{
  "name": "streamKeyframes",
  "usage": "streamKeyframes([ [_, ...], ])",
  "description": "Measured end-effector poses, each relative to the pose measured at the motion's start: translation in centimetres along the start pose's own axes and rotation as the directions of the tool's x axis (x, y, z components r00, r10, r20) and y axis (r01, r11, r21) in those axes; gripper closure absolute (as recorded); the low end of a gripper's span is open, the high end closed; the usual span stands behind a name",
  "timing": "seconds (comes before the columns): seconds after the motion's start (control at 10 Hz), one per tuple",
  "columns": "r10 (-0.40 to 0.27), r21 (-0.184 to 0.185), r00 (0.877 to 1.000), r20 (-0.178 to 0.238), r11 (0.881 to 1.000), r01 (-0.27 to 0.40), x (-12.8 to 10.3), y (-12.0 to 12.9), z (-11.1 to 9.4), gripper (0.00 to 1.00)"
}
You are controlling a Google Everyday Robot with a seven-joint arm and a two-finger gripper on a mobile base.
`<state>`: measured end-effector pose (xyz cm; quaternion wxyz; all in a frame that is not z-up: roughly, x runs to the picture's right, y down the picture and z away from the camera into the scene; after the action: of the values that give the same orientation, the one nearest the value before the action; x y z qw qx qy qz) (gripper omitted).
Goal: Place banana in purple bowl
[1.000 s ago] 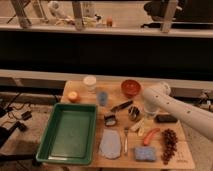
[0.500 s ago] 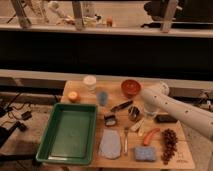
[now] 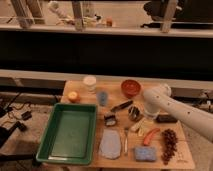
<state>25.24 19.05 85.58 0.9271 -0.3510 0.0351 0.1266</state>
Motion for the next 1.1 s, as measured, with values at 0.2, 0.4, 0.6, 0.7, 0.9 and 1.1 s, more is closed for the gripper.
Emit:
streamKeyframes([
  [0.2,0.015,-0.031,0.999,0.041,0.999,-0.013,0.10,-0.07,0.13,0.20],
  [0.4,0.031,-0.067,0.996,0.082,0.997,-0.026,0.21,-0.21,0.44,0.20],
  [0.6,0.037,-0.083,0.994,0.106,0.996,-0.028,0.37,-0.30,0.62,0.20],
  [0.7,0.032,-0.087,0.992,0.123,0.996,-0.022,0.43,-0.25,0.69,0.20],
  [0.9,0.021,-0.088,0.988,0.152,0.996,-0.008,0.49,-0.04,0.77,0.23],
  [1.1,0.009,-0.081,0.981,0.196,0.997,0.007,0.34,0.05,0.74,0.43],
])
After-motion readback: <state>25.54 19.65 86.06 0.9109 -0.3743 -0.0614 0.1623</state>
